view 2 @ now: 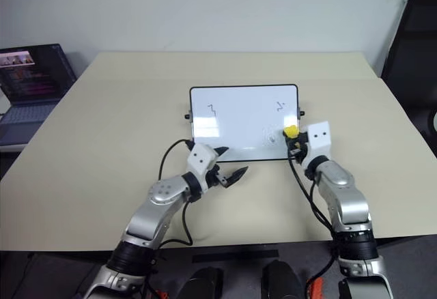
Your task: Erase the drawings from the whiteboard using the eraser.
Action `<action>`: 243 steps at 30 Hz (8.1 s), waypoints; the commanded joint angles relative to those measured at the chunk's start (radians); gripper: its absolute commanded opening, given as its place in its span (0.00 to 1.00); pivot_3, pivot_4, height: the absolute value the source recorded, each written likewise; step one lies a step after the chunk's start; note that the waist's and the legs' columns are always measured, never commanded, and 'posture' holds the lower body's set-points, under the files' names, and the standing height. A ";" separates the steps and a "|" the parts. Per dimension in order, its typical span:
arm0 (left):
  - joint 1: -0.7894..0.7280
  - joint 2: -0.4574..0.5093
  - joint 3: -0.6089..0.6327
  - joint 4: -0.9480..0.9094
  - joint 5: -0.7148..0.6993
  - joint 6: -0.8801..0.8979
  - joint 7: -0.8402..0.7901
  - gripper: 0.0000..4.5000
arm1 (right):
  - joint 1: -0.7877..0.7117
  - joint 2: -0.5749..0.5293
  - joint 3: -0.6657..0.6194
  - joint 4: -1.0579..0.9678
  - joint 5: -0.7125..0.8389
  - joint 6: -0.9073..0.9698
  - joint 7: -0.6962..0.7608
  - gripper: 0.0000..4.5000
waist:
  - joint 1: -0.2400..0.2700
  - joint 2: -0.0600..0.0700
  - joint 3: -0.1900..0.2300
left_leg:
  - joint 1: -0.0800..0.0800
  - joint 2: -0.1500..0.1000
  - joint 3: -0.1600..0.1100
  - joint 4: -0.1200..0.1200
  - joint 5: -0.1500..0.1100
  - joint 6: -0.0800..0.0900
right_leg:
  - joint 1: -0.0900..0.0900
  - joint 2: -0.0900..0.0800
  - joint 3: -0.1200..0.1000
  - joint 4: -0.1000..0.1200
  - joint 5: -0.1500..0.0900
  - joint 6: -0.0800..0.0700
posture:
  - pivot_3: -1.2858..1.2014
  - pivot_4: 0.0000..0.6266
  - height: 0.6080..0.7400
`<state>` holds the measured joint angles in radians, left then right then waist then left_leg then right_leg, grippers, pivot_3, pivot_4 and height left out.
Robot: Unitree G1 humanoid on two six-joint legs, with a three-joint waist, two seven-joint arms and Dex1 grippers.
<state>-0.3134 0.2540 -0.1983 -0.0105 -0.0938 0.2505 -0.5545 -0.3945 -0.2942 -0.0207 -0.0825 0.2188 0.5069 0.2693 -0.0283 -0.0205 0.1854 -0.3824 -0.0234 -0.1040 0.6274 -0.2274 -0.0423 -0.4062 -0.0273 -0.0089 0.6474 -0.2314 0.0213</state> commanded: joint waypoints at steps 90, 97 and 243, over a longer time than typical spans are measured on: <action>-0.066 -0.058 0.050 0.014 -0.033 -0.049 0.000 1.00 | 0.087 -0.020 0.041 -0.087 -0.192 -0.150 0.076 0.29 | 0.002 0.000 0.001 | -0.004 0.001 -0.001 -0.002 0.002 0.001 | -0.003 0.003 -0.001 -0.004 0.004 -0.002 | 0.52 0.24 1.00; -0.111 -0.086 0.055 0.040 -0.018 -0.079 0.027 1.00 | 0.035 -0.008 0.039 -0.023 -0.203 -0.171 0.061 0.29 | 0.002 0.000 0.001 | -0.004 0.001 -0.001 -0.002 0.002 0.001 | -0.003 0.004 -0.001 -0.004 0.004 -0.002 | 0.52 0.24 1.00; -0.051 -0.064 0.182 0.099 0.114 -0.175 0.329 1.00 | -0.562 0.219 0.205 0.667 -0.248 -0.515 0.183 0.29 | -0.001 0.001 0.001 | -0.007 0.001 0.000 -0.002 0.003 0.004 | -0.007 0.005 -0.001 -0.002 0.007 -0.005 | 0.52 0.24 1.00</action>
<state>-0.3547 0.1817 -0.0305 0.1111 0.0204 0.0959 -0.2288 -0.9166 -0.0844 0.1823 0.5826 -0.0241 0.0258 0.4439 -0.0291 -0.0190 0.1867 -0.3895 -0.0224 -0.1040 0.6255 -0.2243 -0.0387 -0.4131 -0.0223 -0.0095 0.6453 -0.2245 0.0165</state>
